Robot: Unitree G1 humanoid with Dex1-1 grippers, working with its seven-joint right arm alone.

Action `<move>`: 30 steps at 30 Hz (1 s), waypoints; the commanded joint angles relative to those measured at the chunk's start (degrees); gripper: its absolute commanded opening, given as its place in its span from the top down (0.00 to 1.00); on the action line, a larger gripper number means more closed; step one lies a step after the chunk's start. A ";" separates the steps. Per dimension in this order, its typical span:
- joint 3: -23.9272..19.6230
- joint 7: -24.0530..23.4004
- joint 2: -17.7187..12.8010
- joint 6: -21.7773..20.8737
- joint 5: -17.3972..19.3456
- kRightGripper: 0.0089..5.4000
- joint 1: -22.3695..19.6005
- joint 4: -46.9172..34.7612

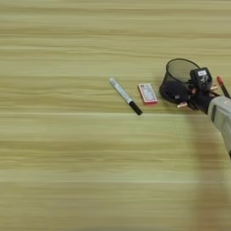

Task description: Move the objects on the table

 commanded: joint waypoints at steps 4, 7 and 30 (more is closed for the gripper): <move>-1.50 -0.76 -3.08 0.27 0.08 0.13 -0.40 -6.23; -1.70 -0.76 -3.24 0.64 0.12 0.13 0.26 -6.73; -1.26 -0.73 -2.71 1.04 0.14 0.03 1.02 -6.75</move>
